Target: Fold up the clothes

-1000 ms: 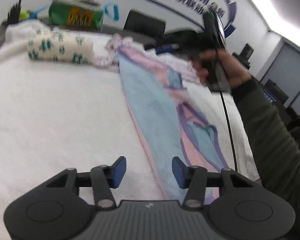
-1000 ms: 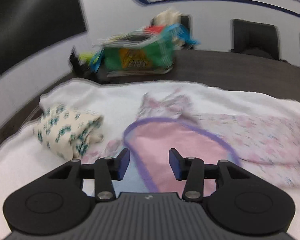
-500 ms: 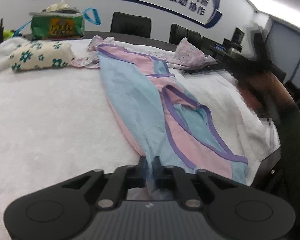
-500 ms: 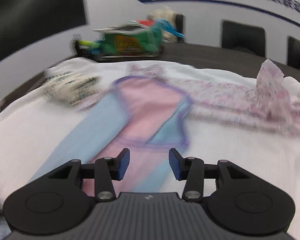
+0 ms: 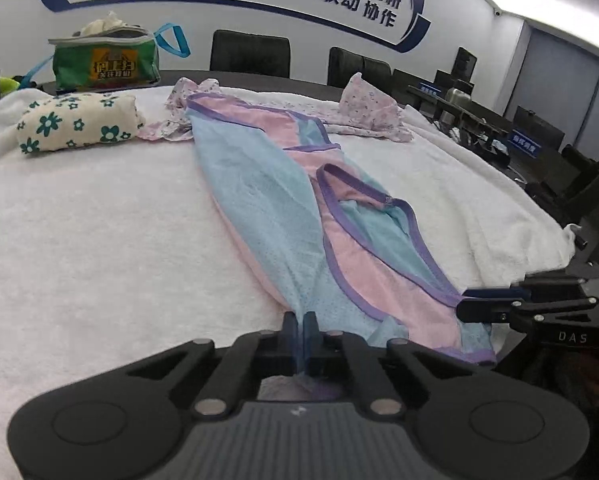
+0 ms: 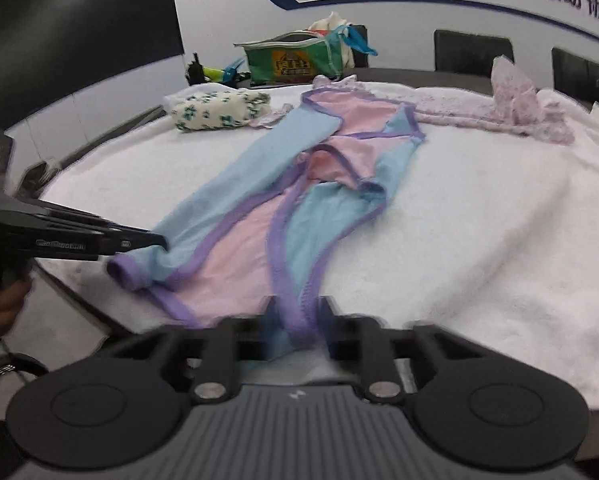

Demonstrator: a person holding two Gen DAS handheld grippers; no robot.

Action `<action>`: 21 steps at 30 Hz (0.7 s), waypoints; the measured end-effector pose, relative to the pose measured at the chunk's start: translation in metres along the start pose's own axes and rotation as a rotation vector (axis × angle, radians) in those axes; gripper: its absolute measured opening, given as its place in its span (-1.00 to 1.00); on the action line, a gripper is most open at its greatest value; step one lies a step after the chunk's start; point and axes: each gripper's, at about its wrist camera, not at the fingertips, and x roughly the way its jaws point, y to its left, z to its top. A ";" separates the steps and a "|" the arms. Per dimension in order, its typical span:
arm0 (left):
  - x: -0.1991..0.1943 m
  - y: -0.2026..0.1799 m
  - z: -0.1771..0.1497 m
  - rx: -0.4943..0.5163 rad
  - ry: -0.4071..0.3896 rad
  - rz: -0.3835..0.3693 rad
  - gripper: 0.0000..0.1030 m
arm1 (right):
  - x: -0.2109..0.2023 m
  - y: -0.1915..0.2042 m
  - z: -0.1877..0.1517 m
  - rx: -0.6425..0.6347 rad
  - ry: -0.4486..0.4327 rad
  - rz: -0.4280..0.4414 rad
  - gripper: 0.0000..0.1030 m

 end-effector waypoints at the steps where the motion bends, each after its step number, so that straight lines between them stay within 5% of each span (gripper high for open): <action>1: -0.001 0.003 0.001 0.000 0.002 -0.008 -0.98 | 0.001 0.003 -0.001 0.009 0.001 0.006 -0.82; 4: -0.007 0.018 0.007 0.007 0.003 -0.019 -0.99 | 0.004 0.016 -0.004 0.022 0.006 0.001 -0.85; 12: -0.042 0.079 0.035 0.105 0.000 0.005 -0.99 | 0.025 0.055 0.008 0.106 -0.009 0.166 -0.86; 21: -0.043 0.164 0.079 0.248 0.052 0.076 -0.98 | 0.102 0.164 0.054 0.043 0.006 0.305 -0.86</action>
